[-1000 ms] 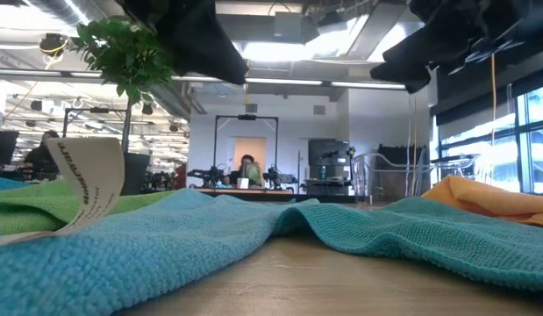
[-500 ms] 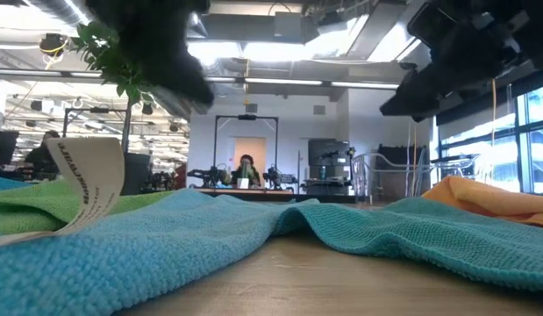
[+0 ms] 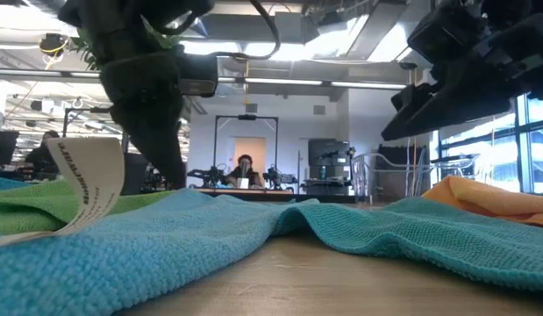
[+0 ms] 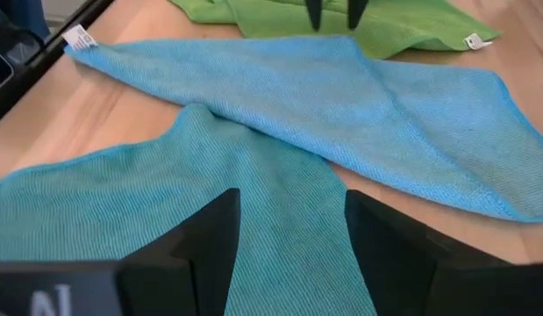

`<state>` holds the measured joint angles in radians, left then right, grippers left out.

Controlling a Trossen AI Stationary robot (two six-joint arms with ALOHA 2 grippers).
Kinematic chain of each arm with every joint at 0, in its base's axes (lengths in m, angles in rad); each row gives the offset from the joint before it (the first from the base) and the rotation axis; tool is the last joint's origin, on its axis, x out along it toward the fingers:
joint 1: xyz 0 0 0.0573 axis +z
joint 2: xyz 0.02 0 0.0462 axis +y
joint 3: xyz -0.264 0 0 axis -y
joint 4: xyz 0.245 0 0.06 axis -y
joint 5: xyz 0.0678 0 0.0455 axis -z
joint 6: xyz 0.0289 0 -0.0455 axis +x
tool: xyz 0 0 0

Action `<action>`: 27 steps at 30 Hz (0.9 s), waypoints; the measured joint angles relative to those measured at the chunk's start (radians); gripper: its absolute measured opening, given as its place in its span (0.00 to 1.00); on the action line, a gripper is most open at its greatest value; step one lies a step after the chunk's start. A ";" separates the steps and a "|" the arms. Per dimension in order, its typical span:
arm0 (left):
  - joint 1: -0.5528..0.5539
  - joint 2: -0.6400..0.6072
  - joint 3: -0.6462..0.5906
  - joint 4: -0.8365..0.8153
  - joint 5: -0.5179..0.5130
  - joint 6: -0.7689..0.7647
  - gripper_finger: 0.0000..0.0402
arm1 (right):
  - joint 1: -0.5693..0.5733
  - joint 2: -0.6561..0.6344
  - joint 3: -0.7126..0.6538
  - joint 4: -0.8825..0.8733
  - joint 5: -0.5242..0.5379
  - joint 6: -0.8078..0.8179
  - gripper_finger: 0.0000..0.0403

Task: Fold microfiber towels
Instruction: Fold the right light blue microfiber towel

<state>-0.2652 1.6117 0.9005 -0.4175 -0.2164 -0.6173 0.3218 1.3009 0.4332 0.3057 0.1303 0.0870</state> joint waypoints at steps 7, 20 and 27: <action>0.094 -0.011 0.001 0.017 0.151 0.071 0.41 | 0.000 0.028 0.000 -0.002 0.000 -0.032 0.52; 0.242 0.010 0.000 0.045 0.408 0.098 0.41 | 0.000 0.073 0.000 -0.004 -0.001 -0.103 0.52; 0.239 0.036 0.000 0.048 0.446 0.095 0.41 | 0.000 0.073 -0.001 -0.042 -0.001 -0.098 0.52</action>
<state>-0.0266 1.6476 0.9008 -0.3695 0.2296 -0.5220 0.3218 1.3743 0.4324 0.2640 0.1291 -0.0106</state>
